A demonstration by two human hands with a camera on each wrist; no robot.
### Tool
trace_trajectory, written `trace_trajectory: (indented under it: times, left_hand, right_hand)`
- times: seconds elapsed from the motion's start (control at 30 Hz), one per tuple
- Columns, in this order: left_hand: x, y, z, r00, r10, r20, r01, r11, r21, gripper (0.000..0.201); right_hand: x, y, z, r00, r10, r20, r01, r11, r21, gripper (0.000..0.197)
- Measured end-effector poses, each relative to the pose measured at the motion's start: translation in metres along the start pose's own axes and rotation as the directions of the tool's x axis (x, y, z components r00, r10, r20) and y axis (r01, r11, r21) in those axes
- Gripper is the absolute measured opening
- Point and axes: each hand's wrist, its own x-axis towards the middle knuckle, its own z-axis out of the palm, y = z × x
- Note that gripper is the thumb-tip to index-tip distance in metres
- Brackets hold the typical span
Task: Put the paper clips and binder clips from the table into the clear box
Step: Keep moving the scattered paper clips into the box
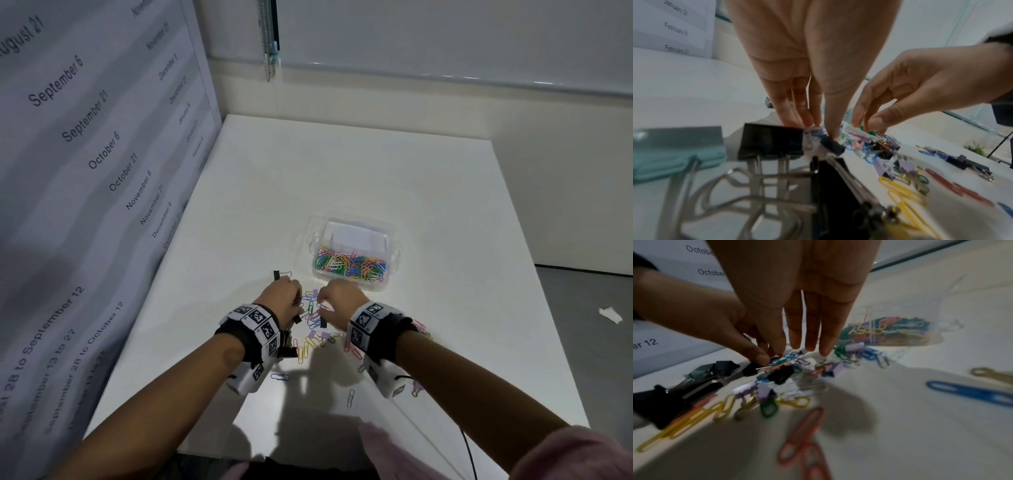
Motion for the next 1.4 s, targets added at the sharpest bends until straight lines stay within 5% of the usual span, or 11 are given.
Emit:
trace_trajectory:
  times: [0.2, 0.37, 0.63, 0.7, 0.8, 0.97, 1.07, 1.27, 1.4]
  left_hand:
    - [-0.002, 0.003, -0.003, 0.998, -0.055, 0.039, 0.055, 0.998, -0.014, 0.045]
    - [-0.002, 0.002, -0.006, 0.995, -0.098, 0.001, 0.097, 0.985, -0.141, 0.033]
    - [0.000, 0.008, -0.009, 0.995, -0.089, 0.052, 0.093, 0.994, -0.063, 0.015]
    - [0.000, 0.009, -0.008, 0.994, -0.092, 0.067, 0.095, 0.994, -0.048, 0.014]
    - [-0.001, 0.011, -0.007, 0.994, -0.089, 0.058, 0.091, 0.995, -0.047, 0.012]
    - [-0.003, 0.008, -0.006, 0.998, -0.055, 0.040, 0.060, 0.989, -0.137, 0.006]
    - [-0.001, 0.002, -0.006, 0.995, -0.097, 0.009, 0.096, 0.953, -0.287, 0.028]
    - [-0.002, 0.002, -0.012, 0.993, -0.119, -0.015, 0.101, 0.902, -0.419, 0.026]
    - [0.002, 0.018, -0.030, 0.994, -0.081, -0.073, 0.033, 0.862, -0.505, 0.019]
  right_hand:
    - [0.005, -0.019, 0.014, 0.998, 0.039, 0.042, -0.040, 0.999, 0.033, 0.062]
    - [0.004, -0.016, 0.015, 0.996, 0.042, 0.083, -0.050, 0.994, 0.096, 0.039]
    - [0.003, -0.006, 0.014, 0.992, 0.087, 0.095, -0.103, 0.979, 0.177, 0.011]
    - [0.003, -0.003, 0.014, 0.988, 0.104, 0.113, -0.125, 0.972, 0.200, 0.026]
    - [0.000, -0.001, 0.007, 0.986, 0.114, 0.124, -0.138, 0.969, 0.203, 0.022]
    - [-0.009, 0.010, -0.015, 0.992, 0.117, 0.034, -0.122, 0.960, 0.250, 0.031]
    - [-0.013, 0.018, -0.038, 0.987, 0.160, -0.023, -0.139, 0.909, 0.392, 0.019]
    - [-0.008, 0.046, -0.078, 0.905, 0.305, -0.298, -0.152, 0.884, 0.443, 0.019]
    - [-0.007, 0.059, -0.079, 0.896, 0.328, -0.299, -0.184, 0.887, 0.423, 0.024]
